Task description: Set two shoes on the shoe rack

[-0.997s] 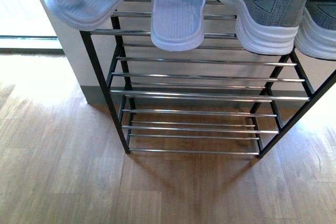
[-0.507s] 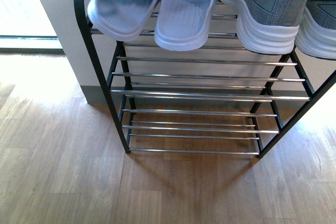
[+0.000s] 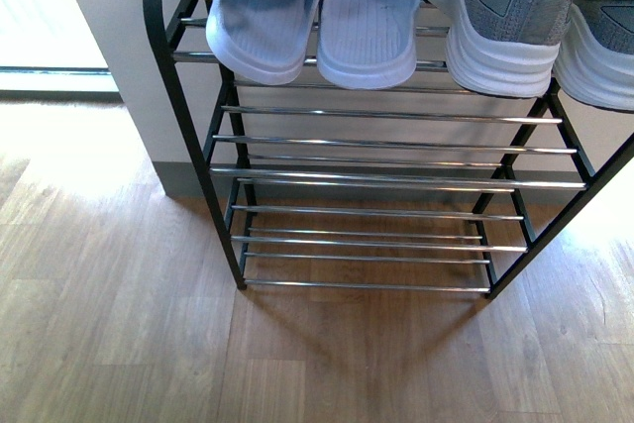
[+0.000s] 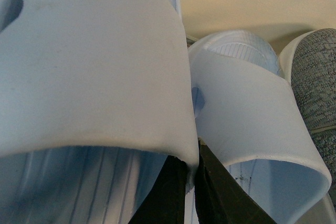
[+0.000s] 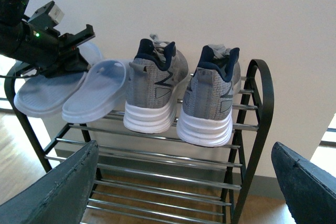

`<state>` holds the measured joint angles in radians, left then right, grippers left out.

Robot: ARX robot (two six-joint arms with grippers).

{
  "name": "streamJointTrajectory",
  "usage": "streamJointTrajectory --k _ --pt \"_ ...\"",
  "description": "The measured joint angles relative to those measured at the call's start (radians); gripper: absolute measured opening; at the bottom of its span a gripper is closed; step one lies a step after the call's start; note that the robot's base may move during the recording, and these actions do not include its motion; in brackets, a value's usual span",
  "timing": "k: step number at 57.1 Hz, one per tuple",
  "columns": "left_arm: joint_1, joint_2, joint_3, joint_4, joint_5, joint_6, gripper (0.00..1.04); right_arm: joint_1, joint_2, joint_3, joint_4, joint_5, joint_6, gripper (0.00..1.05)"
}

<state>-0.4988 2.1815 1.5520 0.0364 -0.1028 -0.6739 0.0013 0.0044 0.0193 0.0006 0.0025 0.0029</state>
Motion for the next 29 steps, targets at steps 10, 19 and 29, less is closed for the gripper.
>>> streamJointTrajectory --k 10,19,29 --pt "0.012 -0.005 -0.027 0.011 0.026 -0.001 0.23 0.000 0.000 0.000 0.000 0.000 0.000 0.96" --pt "0.041 -0.028 -0.065 0.011 0.038 -0.005 0.59 0.000 0.000 0.000 0.000 0.000 0.000 0.96" --pt "0.048 -0.092 -0.136 0.010 0.020 0.022 0.96 0.000 0.000 0.000 0.000 0.000 0.000 0.96"
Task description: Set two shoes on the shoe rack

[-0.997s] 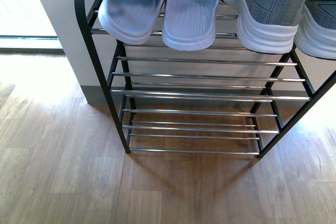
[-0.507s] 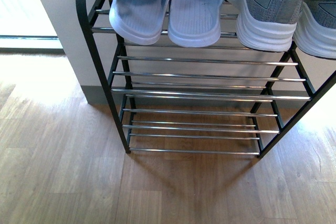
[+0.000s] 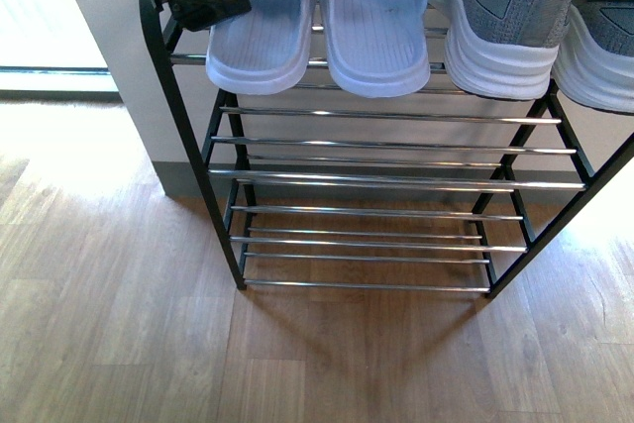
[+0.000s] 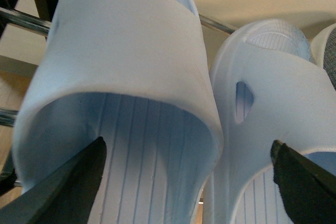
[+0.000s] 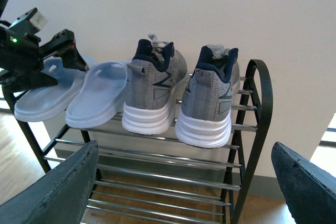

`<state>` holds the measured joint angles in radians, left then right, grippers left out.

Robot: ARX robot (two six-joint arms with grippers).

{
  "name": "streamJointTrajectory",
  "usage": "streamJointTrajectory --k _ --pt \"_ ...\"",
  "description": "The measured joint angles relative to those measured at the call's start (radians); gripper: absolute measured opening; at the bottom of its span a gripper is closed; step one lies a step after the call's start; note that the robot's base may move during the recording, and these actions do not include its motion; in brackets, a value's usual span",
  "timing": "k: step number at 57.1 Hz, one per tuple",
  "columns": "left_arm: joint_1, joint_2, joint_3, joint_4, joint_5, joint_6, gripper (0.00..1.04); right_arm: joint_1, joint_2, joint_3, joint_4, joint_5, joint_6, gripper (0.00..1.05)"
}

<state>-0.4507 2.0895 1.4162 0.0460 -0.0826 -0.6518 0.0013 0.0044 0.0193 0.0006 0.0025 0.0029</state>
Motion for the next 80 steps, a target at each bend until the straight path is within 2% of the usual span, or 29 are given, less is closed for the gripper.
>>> streamJointTrajectory --k 18,25,33,38,50,59,61,69,72,75,80 --pt "-0.008 -0.196 -0.190 0.062 -0.080 0.041 0.95 0.000 0.000 0.000 0.000 0.000 0.000 0.96" --pt "-0.020 -0.298 -0.299 0.106 -0.163 0.089 0.95 0.000 0.000 0.000 0.000 0.000 0.000 0.96" --pt "-0.061 -0.529 -0.521 0.192 -0.326 0.218 0.95 0.000 0.000 0.000 0.000 0.000 0.000 0.96" --pt "-0.101 -0.688 -0.657 0.194 -0.444 0.279 0.95 0.000 0.000 0.000 0.000 0.000 0.000 0.96" --pt "-0.197 -1.015 -0.870 0.045 -0.620 0.276 0.95 0.000 0.000 0.000 0.000 0.000 0.000 0.96" --pt "-0.320 -1.312 -1.011 -0.150 -0.873 0.175 0.95 0.000 0.000 0.000 0.000 0.000 0.000 0.96" --pt "-0.328 -1.360 -1.030 -0.198 -0.894 0.150 0.95 0.000 0.000 0.000 0.000 0.000 0.000 0.96" --pt "-0.333 -1.424 -1.054 -0.229 -0.908 0.100 0.95 0.000 0.000 0.000 0.000 0.000 0.000 0.96" --pt "-0.290 -1.483 -1.141 -0.008 -0.740 0.215 0.85 0.000 0.000 0.000 0.000 0.000 0.000 0.96" --pt "-0.244 -1.550 -1.221 0.152 -0.626 0.351 0.76 0.000 0.000 0.000 0.000 0.001 0.000 0.96" --pt "-0.158 -1.647 -1.274 0.225 -0.508 0.496 0.62 0.000 0.000 0.000 0.000 0.000 0.000 0.96"
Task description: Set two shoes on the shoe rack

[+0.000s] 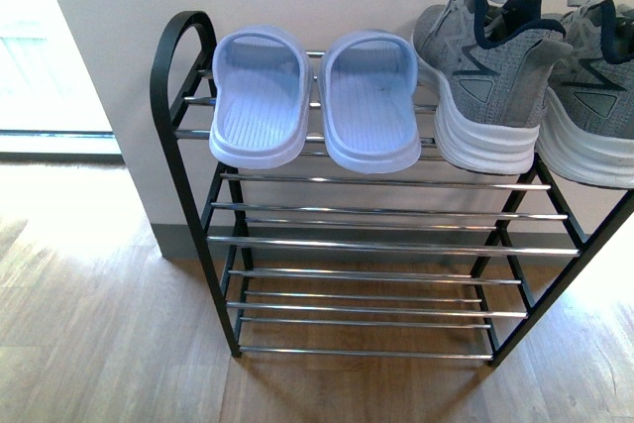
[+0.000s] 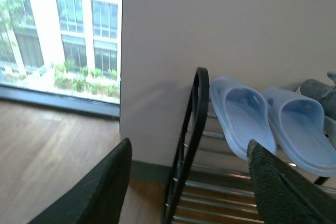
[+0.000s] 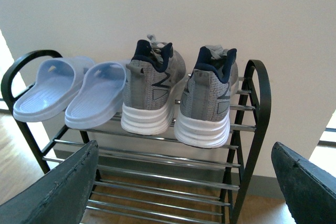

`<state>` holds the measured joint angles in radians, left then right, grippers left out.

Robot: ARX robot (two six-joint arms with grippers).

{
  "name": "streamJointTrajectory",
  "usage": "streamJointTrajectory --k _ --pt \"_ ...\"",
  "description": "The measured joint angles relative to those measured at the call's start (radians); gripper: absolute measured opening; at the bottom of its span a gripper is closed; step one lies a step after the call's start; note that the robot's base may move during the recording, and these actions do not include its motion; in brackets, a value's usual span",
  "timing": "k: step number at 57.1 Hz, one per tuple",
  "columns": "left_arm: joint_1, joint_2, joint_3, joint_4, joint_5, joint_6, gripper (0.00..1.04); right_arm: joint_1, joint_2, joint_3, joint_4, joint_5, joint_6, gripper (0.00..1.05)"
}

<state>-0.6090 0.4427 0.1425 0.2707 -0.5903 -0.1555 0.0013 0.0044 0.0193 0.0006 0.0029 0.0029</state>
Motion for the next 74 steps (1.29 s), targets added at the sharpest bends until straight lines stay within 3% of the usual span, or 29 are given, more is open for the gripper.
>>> streamJointTrajectory --k 13,20,38,43,46,69,74 --pt "0.198 -0.159 -0.051 -0.085 0.196 0.124 0.24 0.000 0.000 0.000 0.000 0.000 0.000 0.96" --pt "0.262 -0.312 -0.070 -0.227 0.266 0.137 0.01 0.000 0.000 0.000 0.000 0.000 0.000 0.96" --pt "0.447 -0.388 -0.095 -0.259 0.439 0.144 0.01 0.000 0.000 0.000 0.000 0.000 0.000 0.96" --pt "0.564 -0.423 -0.127 -0.267 0.576 0.145 0.01 0.000 0.000 0.000 0.000 0.000 0.000 0.96" --pt "0.597 -0.425 -0.128 -0.272 0.576 0.145 0.01 0.000 0.000 0.000 0.000 0.000 0.000 0.96" --pt "0.604 -0.428 -0.128 -0.271 0.587 0.145 0.01 0.000 0.000 0.000 0.000 0.000 0.000 0.96" --pt "0.604 -0.428 -0.128 -0.271 0.587 0.145 0.13 0.000 0.000 0.000 0.000 0.000 0.000 0.96"
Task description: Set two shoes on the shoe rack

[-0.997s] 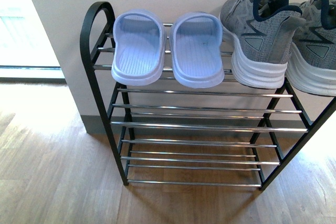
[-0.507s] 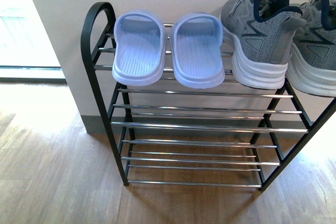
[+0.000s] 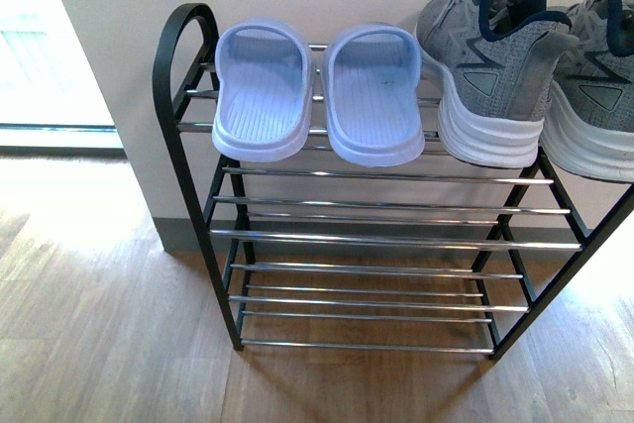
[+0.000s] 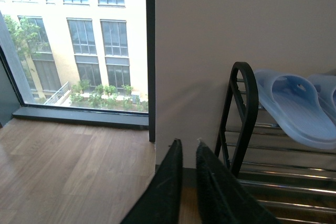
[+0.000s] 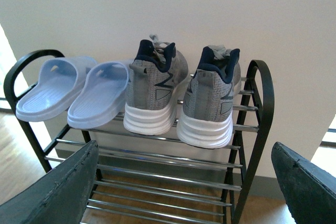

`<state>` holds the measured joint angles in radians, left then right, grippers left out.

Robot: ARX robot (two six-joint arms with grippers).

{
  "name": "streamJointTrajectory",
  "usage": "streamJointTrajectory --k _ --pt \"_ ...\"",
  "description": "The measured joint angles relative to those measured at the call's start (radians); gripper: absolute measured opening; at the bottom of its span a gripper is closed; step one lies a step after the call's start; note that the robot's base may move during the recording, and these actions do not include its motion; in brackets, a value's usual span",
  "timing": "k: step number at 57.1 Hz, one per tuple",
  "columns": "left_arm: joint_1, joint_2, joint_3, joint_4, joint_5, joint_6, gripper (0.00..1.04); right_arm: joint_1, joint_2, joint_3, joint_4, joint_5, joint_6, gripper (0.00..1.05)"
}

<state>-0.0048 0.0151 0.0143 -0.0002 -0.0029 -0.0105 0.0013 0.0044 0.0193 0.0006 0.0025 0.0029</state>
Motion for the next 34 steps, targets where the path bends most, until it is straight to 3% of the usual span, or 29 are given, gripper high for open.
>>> streamJointTrajectory --k 24,34 --pt "0.000 0.000 0.000 0.000 0.000 0.000 0.95 0.000 0.000 0.000 0.000 0.000 0.000 0.96" --pt "0.000 0.000 0.000 0.000 0.000 0.003 0.95 0.000 0.000 0.000 0.000 0.000 0.000 0.96"
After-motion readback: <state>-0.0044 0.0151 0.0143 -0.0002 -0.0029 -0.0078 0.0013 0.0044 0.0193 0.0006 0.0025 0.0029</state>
